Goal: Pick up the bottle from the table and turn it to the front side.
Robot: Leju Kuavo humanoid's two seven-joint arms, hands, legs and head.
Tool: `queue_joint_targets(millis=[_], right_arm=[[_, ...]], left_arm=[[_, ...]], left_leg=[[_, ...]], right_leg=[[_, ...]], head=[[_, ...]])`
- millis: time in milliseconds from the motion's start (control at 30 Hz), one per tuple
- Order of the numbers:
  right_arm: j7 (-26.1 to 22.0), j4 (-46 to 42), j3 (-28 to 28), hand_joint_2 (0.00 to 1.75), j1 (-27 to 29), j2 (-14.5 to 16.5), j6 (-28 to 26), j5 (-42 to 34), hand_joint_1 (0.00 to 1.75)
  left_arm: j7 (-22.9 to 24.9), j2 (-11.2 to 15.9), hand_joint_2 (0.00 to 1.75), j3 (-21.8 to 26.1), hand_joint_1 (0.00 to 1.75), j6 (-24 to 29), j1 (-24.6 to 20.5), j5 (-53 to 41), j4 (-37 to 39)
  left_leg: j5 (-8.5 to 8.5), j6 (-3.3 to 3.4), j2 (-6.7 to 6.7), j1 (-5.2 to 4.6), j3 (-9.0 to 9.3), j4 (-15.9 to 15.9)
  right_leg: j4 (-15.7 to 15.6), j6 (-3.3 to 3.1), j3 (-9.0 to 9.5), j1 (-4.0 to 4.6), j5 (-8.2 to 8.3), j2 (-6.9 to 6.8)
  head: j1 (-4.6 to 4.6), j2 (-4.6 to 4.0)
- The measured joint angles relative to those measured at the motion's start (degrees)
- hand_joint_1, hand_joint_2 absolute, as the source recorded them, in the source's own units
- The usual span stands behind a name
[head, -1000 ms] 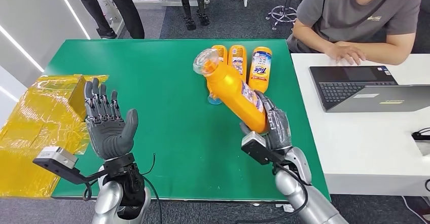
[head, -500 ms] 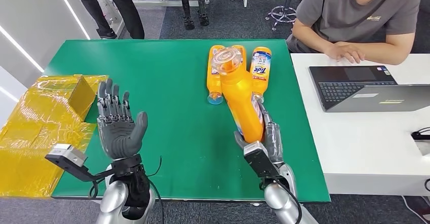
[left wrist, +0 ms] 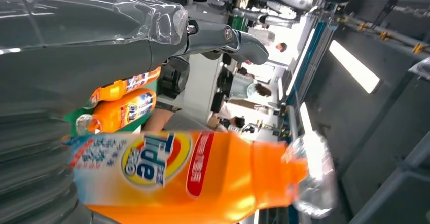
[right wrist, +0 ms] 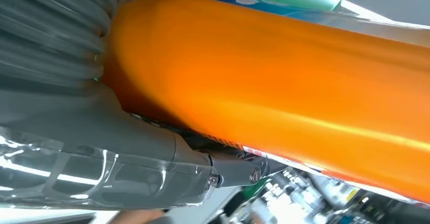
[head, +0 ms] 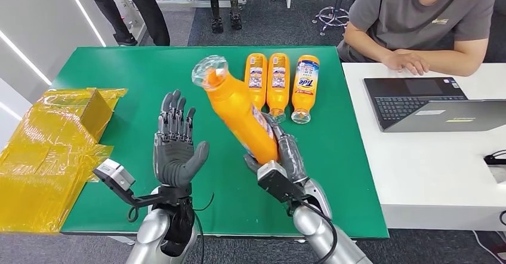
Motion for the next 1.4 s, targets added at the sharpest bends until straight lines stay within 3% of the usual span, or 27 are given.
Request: queue_joint_targets(millis=[300, 567, 900, 1333, 1400], right_arm=[[1.6, 2.2, 3.7, 1.75, -4.5, 2.4, 11.6, 4.1, 1.75], [1.1, 9.3, 6.0, 1.75, -9.5, 3.5, 15.4, 4.1, 1.75], [1.1, 15.9, 7.6, 1.75, -10.4, 3.6, 15.1, 4.3, 1.75], [2.3, 16.0, 7.9, 1.75, -7.4, 3.0, 11.8, 6.6, 1.75], [2.3, 15.9, 7.9, 1.75, -7.3, 2.9, 11.7, 6.7, 1.75]], left_arm=[[0.0, 0.0, 1.75, 0.2, 0.0, -0.3, -1.9, -0.2, 2.9], [0.0, 0.0, 1.75, 1.8, 0.0, 0.7, -2.2, -0.1, 3.7], [0.0, 0.2, 1.75, 5.3, 0.0, 1.9, -1.3, -0.4, 3.8], [0.0, 0.1, 1.75, 6.5, 0.0, 2.2, -1.2, -0.1, 3.8], [0.0, 0.1, 1.75, 6.5, 0.86, 2.2, -1.2, -0.1, 3.8]], left_leg=[[0.0, 0.0, 0.0, 0.0, -0.01, 0.0], [0.01, 0.0, -0.01, 0.0, -0.01, 0.0], [0.01, 0.0, -0.02, 0.0, -0.01, 0.0], [0.01, 0.0, 0.0, 0.0, 0.0, 0.0], [0.01, 0.0, 0.0, 0.0, 0.0, 0.0]], right_leg=[[0.0, 0.0, 0.0, 0.0, 0.0, 0.0], [0.0, 0.0, 0.0, 0.0, 0.01, 0.0], [0.0, 0.0, -0.01, 0.0, 0.0, -0.01], [0.0, 0.0, -0.02, 0.0, 0.0, 0.01], [0.0, 0.0, -0.02, 0.0, 0.0, 0.01]], head=[[-0.01, 0.0], [0.0, 0.0], [0.0, 0.0], [0.0, 0.0], [0.0, 0.0]])
